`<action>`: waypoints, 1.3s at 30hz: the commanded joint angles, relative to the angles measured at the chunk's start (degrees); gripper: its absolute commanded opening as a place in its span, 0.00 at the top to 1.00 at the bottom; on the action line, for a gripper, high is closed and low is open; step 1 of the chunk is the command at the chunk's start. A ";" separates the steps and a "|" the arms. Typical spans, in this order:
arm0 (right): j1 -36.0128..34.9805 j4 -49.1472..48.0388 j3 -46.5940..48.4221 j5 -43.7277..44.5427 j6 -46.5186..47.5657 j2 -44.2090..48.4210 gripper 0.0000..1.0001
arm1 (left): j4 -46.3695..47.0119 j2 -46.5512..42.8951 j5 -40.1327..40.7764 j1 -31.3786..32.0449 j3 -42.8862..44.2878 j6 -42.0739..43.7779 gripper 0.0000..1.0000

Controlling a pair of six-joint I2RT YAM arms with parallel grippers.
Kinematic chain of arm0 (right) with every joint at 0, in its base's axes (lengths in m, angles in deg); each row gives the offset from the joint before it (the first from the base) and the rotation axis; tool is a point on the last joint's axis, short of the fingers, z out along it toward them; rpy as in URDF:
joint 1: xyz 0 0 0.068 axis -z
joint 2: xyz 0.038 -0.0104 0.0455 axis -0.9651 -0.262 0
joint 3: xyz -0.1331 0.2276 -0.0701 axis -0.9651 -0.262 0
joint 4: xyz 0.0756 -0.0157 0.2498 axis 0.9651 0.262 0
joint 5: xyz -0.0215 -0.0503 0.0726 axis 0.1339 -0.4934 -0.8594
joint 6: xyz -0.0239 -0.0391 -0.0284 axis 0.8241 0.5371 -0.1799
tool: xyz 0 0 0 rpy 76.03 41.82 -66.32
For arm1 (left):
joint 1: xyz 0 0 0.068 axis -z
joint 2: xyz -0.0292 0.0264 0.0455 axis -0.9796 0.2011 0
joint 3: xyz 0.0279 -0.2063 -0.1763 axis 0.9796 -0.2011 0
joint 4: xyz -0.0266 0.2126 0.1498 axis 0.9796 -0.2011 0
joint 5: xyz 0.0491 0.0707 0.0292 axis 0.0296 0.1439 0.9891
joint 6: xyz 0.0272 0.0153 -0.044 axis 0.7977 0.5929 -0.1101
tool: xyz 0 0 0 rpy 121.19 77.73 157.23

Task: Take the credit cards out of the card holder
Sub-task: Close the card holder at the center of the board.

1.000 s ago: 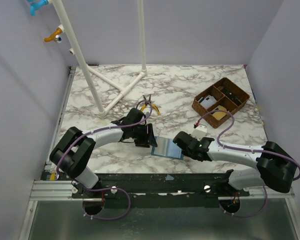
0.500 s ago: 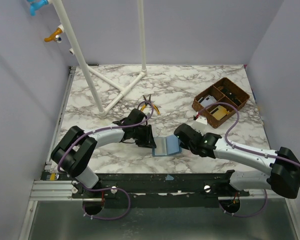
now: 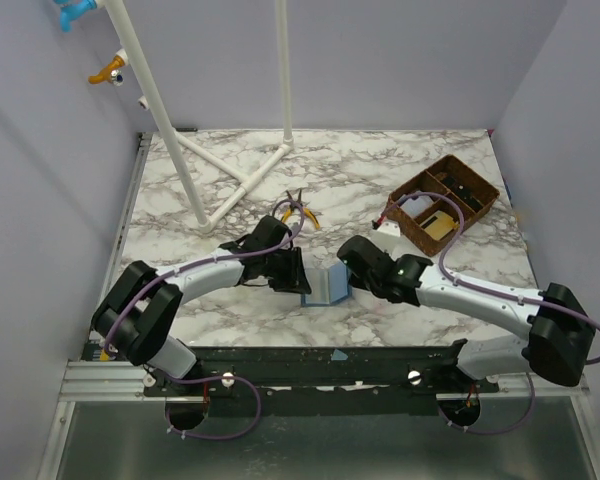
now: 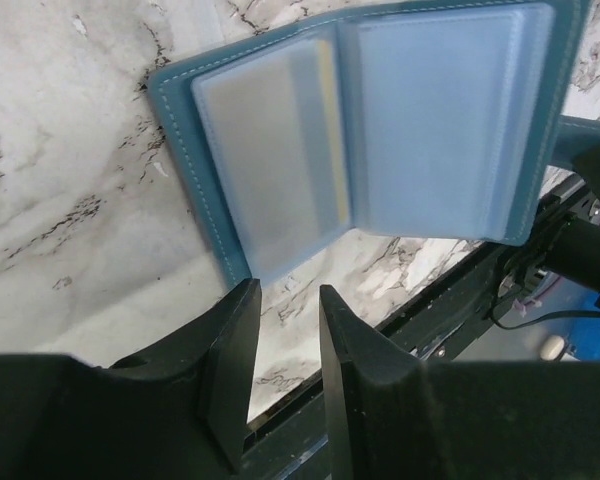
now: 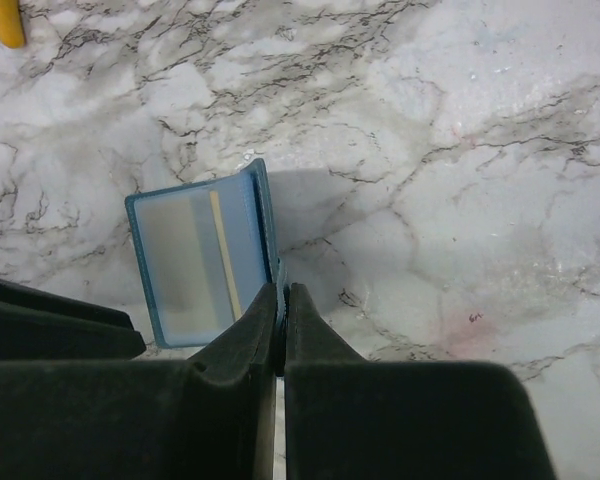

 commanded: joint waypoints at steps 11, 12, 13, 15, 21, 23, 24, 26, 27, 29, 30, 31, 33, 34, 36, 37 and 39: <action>-0.70 3.23 11.14 -0.40 1.69 -10.66 0.99 | -8.08 -10.71 8.42 -3.43 -0.27 5.51 0.70; -0.82 3.41 11.70 -0.30 1.75 -11.23 0.99 | -8.03 -10.62 8.63 -3.60 -0.49 5.67 0.72; -0.91 3.53 12.16 -0.27 1.70 -11.69 0.99 | -7.78 -10.31 8.92 -3.74 -0.78 5.70 0.75; -1.11 4.02 13.23 -0.32 1.76 -12.58 0.99 | -7.35 -8.75 9.38 -3.72 -0.94 5.74 0.83; -1.35 4.96 14.67 -0.45 1.90 -14.06 0.99 | -3.51 -2.02 7.58 -3.71 -0.48 4.53 0.97; -1.48 4.87 15.19 -0.77 2.09 -14.47 0.99 | -2.79 -0.12 7.33 -3.58 -0.15 4.06 0.99; -1.61 4.84 15.51 -0.90 2.26 -14.69 0.99 | -2.49 0.65 7.43 -3.53 -0.11 3.90 1.00; -2.01 4.63 16.42 -1.27 2.42 -15.45 0.99 | -1.82 1.80 7.62 -3.44 -0.08 3.85 1.00; -2.22 4.41 16.81 -1.56 2.47 -15.71 0.99 | -1.62 2.49 7.46 -3.38 0.04 3.85 1.00; -2.62 3.27 17.59 -2.72 2.86 -16.24 0.99 | -1.20 3.57 7.18 -3.18 0.24 3.90 1.00; -2.90 2.44 17.96 -3.50 3.04 -16.62 0.99 | -0.93 4.03 7.09 -3.10 0.31 3.77 1.00; -3.17 1.68 18.39 -4.18 3.06 -17.02 0.99 | -0.51 4.62 6.86 -3.09 0.29 3.69 1.00; -3.78 -0.13 19.04 -6.06 3.12 -18.40 0.99 | 0.07 5.46 6.23 -3.09 0.60 3.52 1.00; -4.12 -1.55 19.22 -7.25 3.22 -18.97 0.99 | 0.27 5.73 5.86 -3.09 0.73 3.52 1.00; -4.60 -5.22 18.95 -9.69 3.27 -20.74 0.97 | 0.18 5.14 5.42 -3.09 1.01 3.35 1.00; -4.64 -7.15 18.45 -10.95 3.14 -22.00 0.96 | -0.40 4.42 5.70 -3.15 1.13 3.32 1.00; -4.64 -8.98 18.30 -12.53 1.88 -24.38 0.94 | -2.08 1.97 6.88 -3.73 0.98 3.40 1.00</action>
